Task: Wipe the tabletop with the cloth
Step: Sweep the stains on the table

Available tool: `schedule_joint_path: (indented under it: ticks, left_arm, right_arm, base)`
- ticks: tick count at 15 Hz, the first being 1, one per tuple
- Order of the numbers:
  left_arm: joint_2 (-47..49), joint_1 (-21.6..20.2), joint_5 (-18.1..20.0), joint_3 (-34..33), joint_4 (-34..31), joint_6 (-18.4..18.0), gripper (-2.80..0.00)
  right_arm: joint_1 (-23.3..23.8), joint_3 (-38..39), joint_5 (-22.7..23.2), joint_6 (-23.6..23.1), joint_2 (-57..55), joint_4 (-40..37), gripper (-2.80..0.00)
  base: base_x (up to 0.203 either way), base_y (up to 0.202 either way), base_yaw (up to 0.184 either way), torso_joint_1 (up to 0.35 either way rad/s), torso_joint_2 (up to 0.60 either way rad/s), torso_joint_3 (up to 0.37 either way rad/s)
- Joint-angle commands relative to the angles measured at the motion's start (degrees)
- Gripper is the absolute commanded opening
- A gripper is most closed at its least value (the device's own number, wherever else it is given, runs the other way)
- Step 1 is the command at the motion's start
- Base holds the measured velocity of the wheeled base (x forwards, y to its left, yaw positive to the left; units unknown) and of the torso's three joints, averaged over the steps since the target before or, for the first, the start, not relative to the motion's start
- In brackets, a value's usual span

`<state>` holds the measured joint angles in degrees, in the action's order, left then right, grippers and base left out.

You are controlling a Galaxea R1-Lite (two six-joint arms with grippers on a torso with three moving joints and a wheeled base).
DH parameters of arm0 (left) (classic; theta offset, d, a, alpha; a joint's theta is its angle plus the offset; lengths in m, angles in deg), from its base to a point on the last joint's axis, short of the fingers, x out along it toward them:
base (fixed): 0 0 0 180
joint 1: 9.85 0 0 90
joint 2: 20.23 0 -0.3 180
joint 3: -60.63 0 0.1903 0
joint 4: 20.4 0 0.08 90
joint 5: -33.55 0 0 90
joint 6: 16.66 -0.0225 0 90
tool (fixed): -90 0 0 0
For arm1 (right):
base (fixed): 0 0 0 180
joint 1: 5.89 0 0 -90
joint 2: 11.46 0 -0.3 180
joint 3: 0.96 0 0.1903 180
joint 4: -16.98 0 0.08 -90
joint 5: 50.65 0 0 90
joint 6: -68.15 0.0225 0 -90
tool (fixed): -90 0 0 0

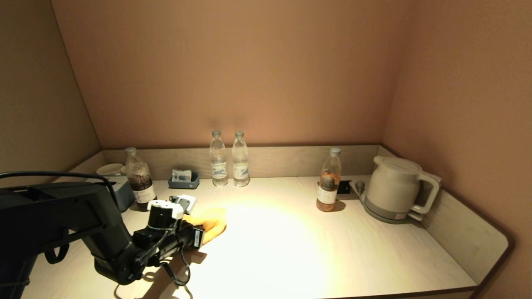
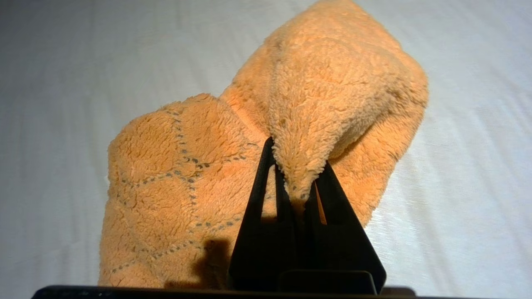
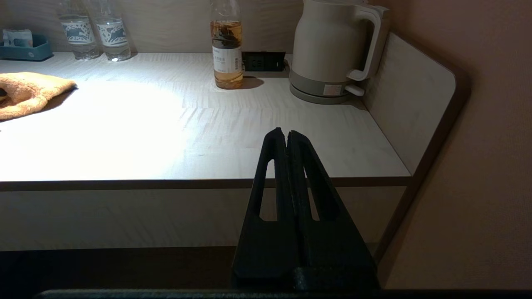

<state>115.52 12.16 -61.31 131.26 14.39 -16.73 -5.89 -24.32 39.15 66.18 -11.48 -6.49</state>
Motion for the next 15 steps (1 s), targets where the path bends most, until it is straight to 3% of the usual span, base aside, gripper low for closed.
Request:
schedule_joint_path:
  ticks: [1,5,9,15]
  left_arm:
    - [-2.78,3.56,-0.25,-0.58,-0.63,1.30,-2.80]
    - [-8.20,8.81,-0.33,-2.24,-4.93,4.76,-2.80]
    - [-11.65,11.30,-0.33,-6.31,-6.22,4.99,-2.80]
    - [-11.30,6.90,-0.77,-12.99,-5.51,3.85,-2.80]
  right_arm:
    - [0.00,0.00,0.02,-0.05,0.02,0.02,-2.80]
    - [0.00,0.00,0.02,-0.05,0.02,0.02,-2.80]
    - [0.00,0.00,0.02,-0.05,0.02,0.02,-2.80]
    - [0.00,0.00,0.02,-0.05,0.02,0.02,-2.80]
  base:
    - [0.000,0.000,0.000,0.000,0.00,0.000]
    - [0.000,0.000,0.000,0.000,0.00,0.000]
    - [0.000,0.000,0.000,0.000,0.00,0.000]
    - [0.000,0.000,0.000,0.000,0.00,0.000]
